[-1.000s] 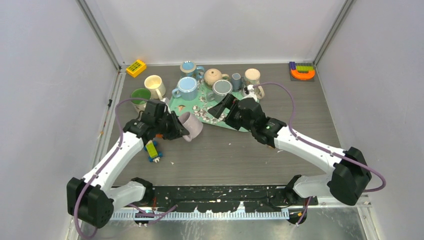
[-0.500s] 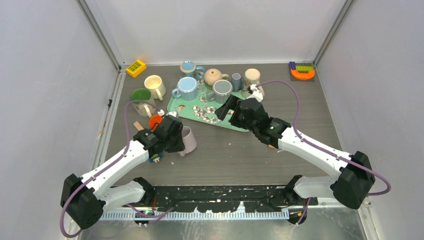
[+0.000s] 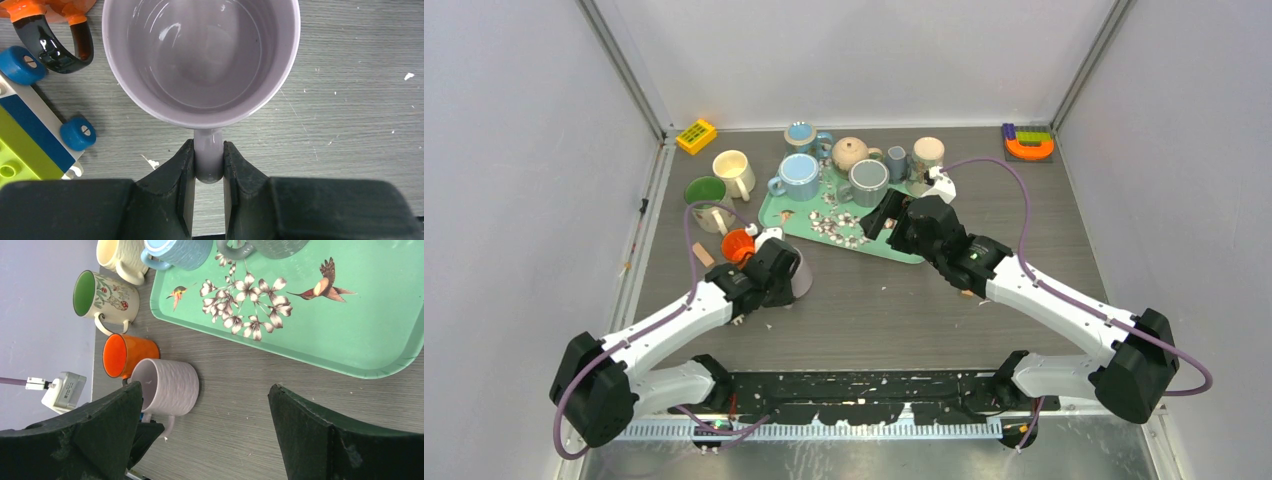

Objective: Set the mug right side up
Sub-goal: Place the cup at the center of the board.

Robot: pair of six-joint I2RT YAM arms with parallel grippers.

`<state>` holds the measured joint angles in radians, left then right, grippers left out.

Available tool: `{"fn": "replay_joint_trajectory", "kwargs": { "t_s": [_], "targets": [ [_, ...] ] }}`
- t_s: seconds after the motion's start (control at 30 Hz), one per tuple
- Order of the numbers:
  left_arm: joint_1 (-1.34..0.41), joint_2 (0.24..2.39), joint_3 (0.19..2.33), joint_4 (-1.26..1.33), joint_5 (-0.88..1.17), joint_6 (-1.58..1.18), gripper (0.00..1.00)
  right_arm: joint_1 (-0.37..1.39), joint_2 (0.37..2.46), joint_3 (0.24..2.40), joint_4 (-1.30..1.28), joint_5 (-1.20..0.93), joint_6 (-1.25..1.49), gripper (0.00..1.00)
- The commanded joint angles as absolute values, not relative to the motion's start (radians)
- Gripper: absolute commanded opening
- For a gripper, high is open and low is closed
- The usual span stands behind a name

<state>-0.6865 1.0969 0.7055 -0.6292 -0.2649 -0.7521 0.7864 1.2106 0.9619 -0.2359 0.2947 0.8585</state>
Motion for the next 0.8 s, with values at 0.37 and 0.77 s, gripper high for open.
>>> {"fn": "replay_joint_trajectory", "kwargs": {
  "t_s": [0.37,0.77],
  "targets": [
    [-0.681,1.147,0.660,-0.583,-0.388,-0.781,0.35,0.788,1.214,1.018,-0.271,0.334,0.820,1.00],
    [-0.682,1.078,0.819,-0.712,-0.275,-0.714,0.73,0.776,1.234,1.072,-0.359,0.382,0.802,1.00]
  ]
}}
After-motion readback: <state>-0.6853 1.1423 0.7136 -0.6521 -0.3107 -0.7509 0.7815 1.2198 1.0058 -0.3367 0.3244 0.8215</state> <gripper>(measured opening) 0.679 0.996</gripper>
